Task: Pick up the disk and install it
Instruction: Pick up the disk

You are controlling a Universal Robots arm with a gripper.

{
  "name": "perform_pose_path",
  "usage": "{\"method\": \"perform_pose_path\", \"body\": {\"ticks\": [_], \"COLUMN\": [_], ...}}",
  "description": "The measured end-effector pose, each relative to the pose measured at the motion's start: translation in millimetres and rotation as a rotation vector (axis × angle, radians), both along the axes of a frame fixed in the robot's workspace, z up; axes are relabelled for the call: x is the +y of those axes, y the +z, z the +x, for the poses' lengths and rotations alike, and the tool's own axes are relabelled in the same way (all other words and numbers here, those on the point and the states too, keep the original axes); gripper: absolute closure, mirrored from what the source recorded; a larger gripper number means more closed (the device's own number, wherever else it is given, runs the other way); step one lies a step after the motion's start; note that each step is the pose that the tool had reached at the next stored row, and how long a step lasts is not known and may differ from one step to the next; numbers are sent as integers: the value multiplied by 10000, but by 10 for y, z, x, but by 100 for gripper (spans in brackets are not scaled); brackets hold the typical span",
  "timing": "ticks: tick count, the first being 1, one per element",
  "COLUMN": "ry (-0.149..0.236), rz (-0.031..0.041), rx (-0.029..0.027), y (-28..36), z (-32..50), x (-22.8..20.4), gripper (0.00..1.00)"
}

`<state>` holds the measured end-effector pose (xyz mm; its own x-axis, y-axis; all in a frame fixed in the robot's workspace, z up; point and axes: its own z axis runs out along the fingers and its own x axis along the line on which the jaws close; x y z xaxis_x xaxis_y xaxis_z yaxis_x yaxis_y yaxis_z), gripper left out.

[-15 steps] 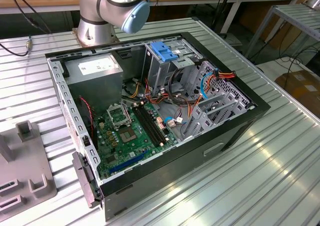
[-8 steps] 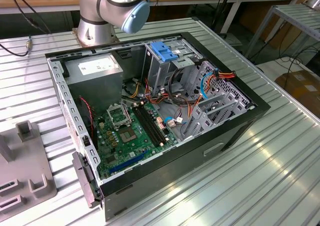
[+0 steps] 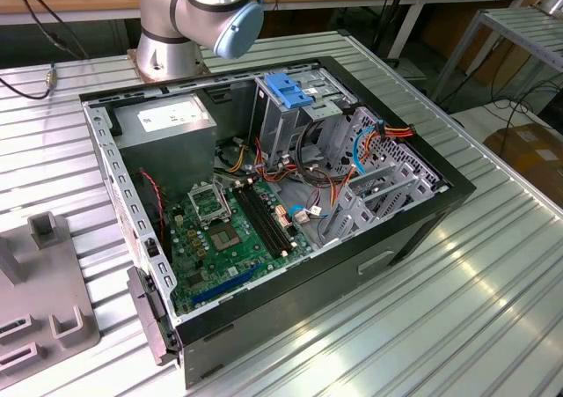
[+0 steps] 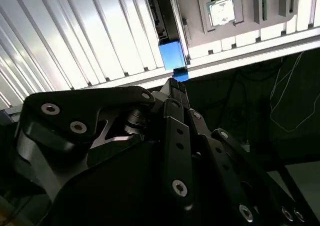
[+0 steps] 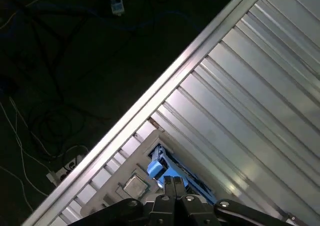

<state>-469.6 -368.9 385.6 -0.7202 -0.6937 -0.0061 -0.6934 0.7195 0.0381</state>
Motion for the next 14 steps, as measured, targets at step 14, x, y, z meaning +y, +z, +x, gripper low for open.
{"method": "perform_pose_path", "body": {"ticks": [14], "ry": [3460], "rz": [-6], "rx": [-21], "y": [-32], "z": [0], "x": [0], "gripper": [90]}}
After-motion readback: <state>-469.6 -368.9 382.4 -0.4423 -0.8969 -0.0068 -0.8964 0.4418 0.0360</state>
